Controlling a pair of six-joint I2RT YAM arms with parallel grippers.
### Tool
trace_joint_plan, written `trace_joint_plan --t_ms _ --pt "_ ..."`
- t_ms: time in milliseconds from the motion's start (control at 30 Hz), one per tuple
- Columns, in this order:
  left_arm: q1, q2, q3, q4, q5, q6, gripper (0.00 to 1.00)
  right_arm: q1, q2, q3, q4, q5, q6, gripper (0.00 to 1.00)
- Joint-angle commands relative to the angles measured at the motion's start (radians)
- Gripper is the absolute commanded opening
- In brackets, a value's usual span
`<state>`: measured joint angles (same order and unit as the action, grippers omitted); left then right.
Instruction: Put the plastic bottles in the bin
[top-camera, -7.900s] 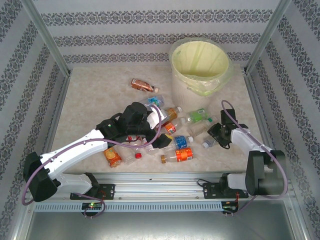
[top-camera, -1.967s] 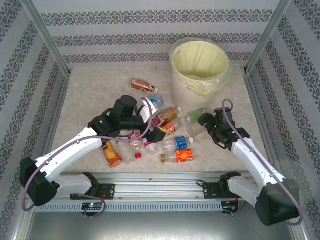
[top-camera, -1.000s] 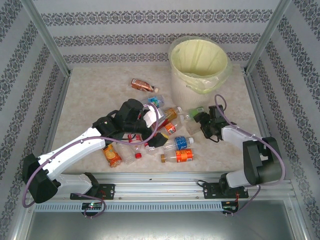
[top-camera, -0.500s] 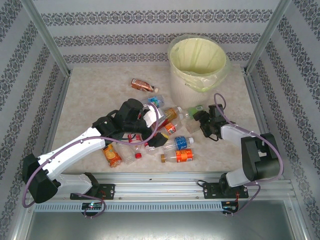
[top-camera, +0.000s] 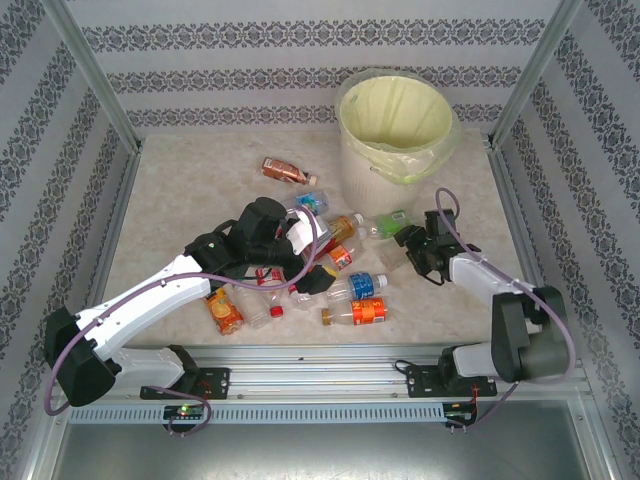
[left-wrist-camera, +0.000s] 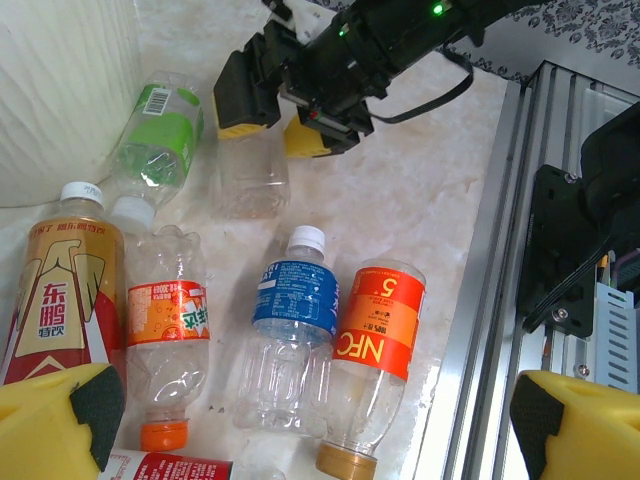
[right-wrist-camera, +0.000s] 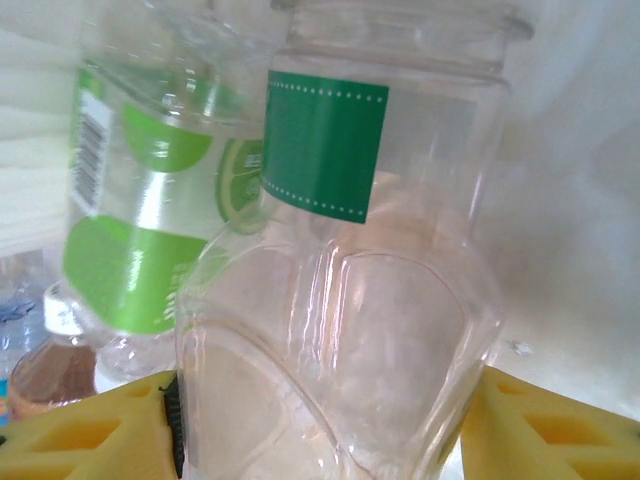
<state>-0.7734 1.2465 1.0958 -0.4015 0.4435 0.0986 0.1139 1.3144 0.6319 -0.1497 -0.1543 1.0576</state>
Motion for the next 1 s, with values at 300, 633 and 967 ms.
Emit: trace_joint_plan --t_ms 300,633,967 --pt "-0.019 -0.083 -0.031 0.097 -0.044 -0.039 1.00 -0.022 -0.365 0.062 -0.336 0.201 -0.307 0.63" --pt "-0.012 -0.209 -0.133 0.277 -0.159 -0.144 1.00 0.021 -0.438 0.354 -0.502 0.375 -0.524 0.62" --pt "-0.006 -0.335 -0.222 0.396 -0.251 -0.162 1.00 0.180 -0.273 0.755 -0.525 0.545 -0.758 0.60"
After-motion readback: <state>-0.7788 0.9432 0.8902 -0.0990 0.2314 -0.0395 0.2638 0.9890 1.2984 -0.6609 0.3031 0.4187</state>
